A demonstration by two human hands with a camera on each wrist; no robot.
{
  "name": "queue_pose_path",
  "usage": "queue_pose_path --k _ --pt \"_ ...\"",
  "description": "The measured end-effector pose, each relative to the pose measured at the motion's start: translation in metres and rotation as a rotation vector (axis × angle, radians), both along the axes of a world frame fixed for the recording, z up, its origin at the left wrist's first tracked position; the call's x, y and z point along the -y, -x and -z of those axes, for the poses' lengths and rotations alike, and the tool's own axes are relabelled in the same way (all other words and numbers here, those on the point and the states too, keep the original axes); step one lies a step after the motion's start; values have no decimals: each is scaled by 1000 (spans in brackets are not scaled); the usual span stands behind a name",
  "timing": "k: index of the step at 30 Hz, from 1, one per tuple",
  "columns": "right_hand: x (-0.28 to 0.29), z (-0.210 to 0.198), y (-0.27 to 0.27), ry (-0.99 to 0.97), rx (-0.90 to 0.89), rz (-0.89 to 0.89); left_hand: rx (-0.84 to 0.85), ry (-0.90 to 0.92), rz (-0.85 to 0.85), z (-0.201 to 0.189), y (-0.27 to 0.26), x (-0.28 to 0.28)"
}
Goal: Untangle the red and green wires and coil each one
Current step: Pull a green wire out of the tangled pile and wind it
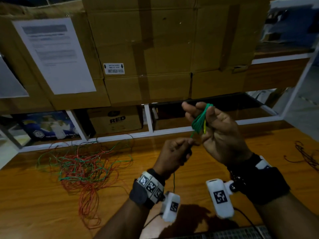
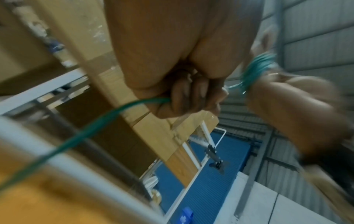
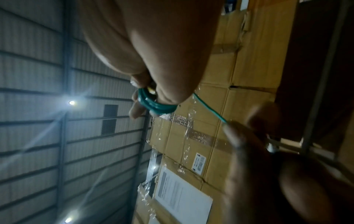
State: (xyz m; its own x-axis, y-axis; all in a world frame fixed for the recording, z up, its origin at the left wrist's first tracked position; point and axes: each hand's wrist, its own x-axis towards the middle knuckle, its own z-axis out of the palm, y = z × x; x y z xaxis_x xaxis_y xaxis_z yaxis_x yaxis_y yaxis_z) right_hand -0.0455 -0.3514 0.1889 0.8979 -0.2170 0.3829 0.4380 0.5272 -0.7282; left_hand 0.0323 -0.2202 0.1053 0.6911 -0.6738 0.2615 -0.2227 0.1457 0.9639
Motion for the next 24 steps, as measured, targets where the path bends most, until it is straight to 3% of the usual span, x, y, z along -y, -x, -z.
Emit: queue_pose_path --k 2,5,7,11,14,16,21,24 --pt "13 0 -11 120 52 189 -19 -43 -18 16 7 -6" --pt "40 10 -24 629 -25 700 24 -96 -52 39 11 -25" --pt "53 22 -29 939 -85 848 76 -95 -74 46 10 -39" --pt "51 58 -33 1557 -289 735 296 -175 -178 36 0 -64" --pt "41 81 -31 1773 -406 500 383 -242 -219 16 -6 -76" --pt "35 90 -29 1742 -408 239 438 -263 -259 8 -13 -79" --pt "1 105 -19 1204 -385 -122 510 -229 -355 -6 -37 -86" --pt "-16 101 -16 989 -426 -319 496 -232 -359 -14 -46 -90"
